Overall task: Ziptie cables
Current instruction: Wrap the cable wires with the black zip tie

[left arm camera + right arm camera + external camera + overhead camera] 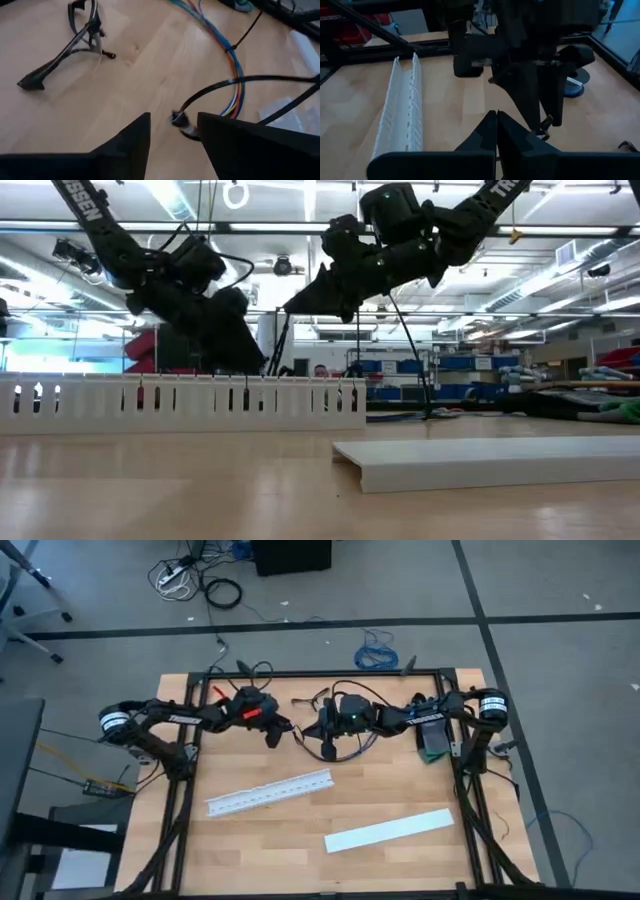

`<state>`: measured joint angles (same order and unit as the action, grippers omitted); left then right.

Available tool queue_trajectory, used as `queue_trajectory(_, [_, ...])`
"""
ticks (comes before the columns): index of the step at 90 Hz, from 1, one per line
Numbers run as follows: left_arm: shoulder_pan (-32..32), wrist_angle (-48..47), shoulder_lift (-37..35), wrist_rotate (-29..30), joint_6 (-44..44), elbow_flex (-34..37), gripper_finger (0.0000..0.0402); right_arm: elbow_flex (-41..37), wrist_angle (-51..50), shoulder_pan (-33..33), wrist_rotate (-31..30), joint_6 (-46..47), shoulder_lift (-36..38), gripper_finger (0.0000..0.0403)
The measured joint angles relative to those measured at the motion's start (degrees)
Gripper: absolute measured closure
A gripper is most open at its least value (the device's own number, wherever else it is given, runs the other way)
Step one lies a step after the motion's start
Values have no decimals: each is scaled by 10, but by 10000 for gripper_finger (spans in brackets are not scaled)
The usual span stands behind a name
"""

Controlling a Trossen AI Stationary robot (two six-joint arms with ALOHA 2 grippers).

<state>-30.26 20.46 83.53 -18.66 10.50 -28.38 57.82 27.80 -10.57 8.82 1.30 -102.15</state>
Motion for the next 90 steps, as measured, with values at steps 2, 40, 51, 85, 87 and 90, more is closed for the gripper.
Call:
queue_trajectory(2, [0,2,6,0,0,0,246,0,0,0,0,0,0,403])
queue_trajectory(40, [0,72,49,-9,5,0,308,0,-10,0,0,0,0,403])
queue_trajectory(51, [0,72,49,-23,7,0,309,0,-11,0,0,0,0,403])
queue_trajectory(85, [0,84,49,-36,23,0,303,0,-16,0,0,0,0,403])
queue_trajectory(87, [0,84,49,-36,22,0,304,0,-16,0,0,0,0,403])
queue_trajectory(90, [0,84,49,-36,21,0,305,0,-16,0,-1,0,0,403])
